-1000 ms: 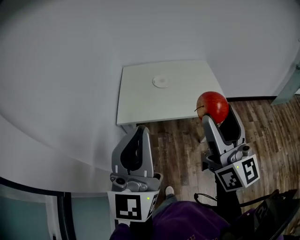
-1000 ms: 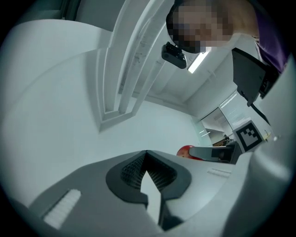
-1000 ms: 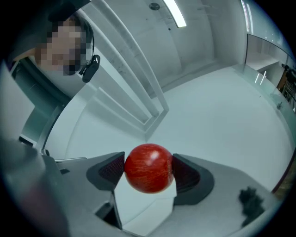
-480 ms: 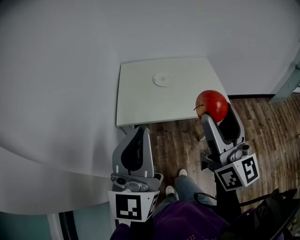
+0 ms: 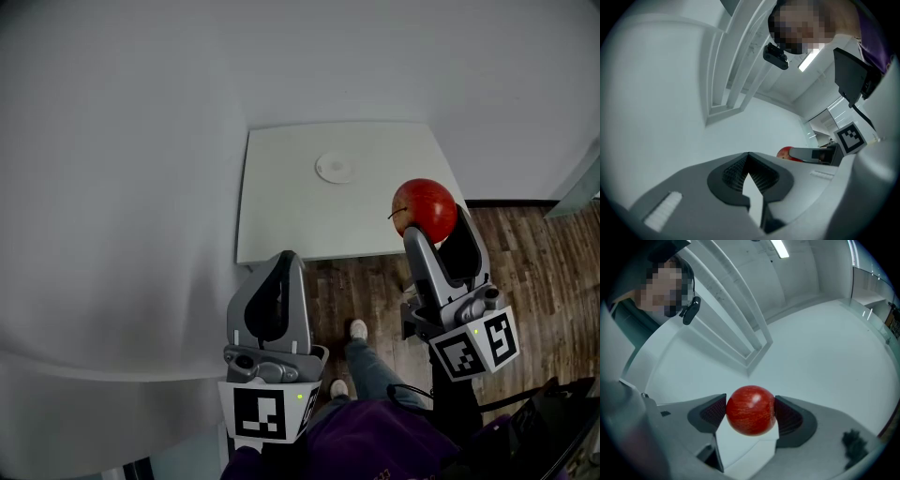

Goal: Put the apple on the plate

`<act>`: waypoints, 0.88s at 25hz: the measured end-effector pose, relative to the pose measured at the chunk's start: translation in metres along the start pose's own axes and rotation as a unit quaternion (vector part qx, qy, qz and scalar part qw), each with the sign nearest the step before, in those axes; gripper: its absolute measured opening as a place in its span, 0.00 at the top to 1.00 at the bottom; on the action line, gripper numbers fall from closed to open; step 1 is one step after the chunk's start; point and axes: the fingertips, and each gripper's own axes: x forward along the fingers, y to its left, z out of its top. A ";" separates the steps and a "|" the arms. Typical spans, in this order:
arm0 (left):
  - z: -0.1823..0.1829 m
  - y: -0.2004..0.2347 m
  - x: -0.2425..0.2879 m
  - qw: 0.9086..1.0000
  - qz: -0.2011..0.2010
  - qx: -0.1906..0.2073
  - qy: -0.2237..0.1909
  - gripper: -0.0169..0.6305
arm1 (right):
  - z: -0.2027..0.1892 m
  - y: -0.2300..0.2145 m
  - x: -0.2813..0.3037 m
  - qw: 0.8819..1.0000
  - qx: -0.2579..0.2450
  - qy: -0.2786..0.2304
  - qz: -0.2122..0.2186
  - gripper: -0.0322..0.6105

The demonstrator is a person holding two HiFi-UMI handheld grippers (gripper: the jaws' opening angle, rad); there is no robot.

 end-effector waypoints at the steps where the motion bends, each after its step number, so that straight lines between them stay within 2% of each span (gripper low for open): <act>1: 0.001 0.004 0.010 1.000 0.007 0.004 -0.006 0.96 | -0.001 -0.007 0.009 1.000 0.001 0.002 0.000 0.44; 6: -0.011 0.022 0.058 1.000 0.025 0.008 -0.005 0.96 | -0.013 -0.039 0.056 1.000 0.007 0.017 0.003 0.44; 13: -0.018 0.016 0.059 0.999 0.032 0.020 -0.023 0.96 | -0.020 -0.043 0.059 1.000 0.003 0.006 0.023 0.44; 16: -0.034 0.015 0.064 0.999 0.035 0.018 -0.021 0.96 | -0.029 -0.051 0.065 1.000 -0.002 -0.003 0.030 0.44; 22: -0.057 0.033 0.145 0.998 0.056 0.015 0.008 0.96 | -0.042 -0.101 0.137 0.999 0.014 0.021 0.043 0.44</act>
